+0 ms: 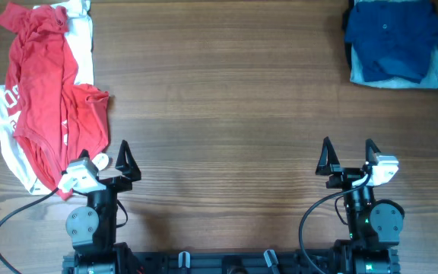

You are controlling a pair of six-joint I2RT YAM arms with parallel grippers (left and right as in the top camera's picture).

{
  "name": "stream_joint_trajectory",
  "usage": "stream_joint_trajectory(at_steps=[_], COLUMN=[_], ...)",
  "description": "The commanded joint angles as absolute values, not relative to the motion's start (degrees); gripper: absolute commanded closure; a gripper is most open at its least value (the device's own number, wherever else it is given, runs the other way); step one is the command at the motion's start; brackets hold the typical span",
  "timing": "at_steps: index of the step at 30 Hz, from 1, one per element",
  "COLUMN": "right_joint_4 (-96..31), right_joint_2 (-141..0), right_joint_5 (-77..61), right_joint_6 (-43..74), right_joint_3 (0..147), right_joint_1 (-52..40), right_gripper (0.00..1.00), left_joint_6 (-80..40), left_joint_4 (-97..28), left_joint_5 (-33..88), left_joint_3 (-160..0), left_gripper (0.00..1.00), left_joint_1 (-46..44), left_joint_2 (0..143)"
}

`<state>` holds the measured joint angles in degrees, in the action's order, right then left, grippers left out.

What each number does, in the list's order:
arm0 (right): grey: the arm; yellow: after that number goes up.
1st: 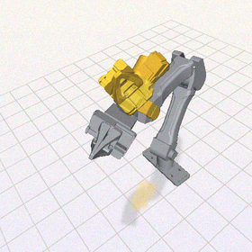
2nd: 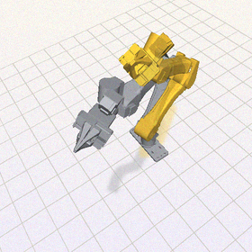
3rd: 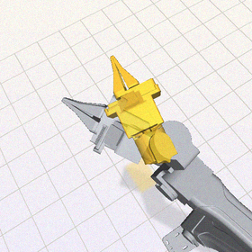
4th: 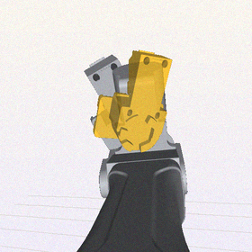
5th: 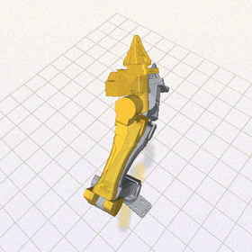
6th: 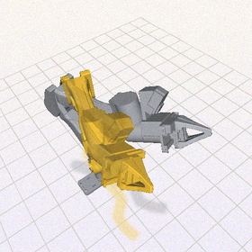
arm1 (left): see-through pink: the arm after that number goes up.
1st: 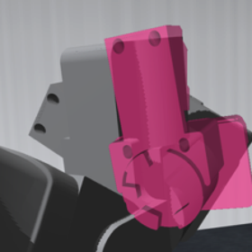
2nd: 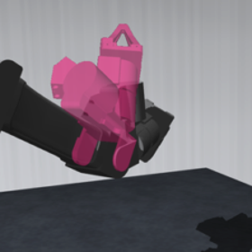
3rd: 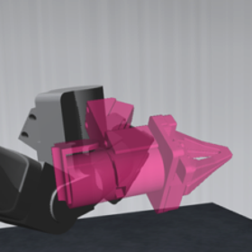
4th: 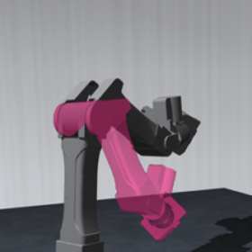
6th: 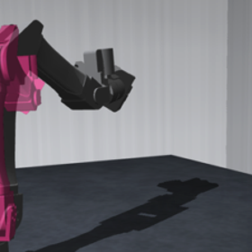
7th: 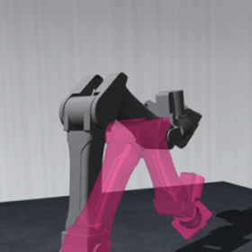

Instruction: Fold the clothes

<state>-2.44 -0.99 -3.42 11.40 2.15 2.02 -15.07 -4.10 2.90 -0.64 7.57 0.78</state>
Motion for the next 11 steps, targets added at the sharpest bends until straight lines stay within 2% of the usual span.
stream_joint_trajectory(at_steps=[1, 11], right_joint_4=[-2.0, -2.0], right_joint_2=[-0.3, -0.3], right_joint_5=[-4.3, -4.3], right_joint_6=[10.6, 10.6], right_joint_3=[1.4, 1.4], right_joint_1=[1.8, 1.8], right_gripper=[0.00, 0.00], left_joint_6=[-13.9, -13.9], left_joint_4=[-4.3, -4.3], left_joint_5=[2.5, 2.5], left_joint_3=[-0.4, -0.4], left_gripper=[0.00, 0.00], left_joint_1=[7.9, 7.9], left_joint_2=[0.2, 0.2])
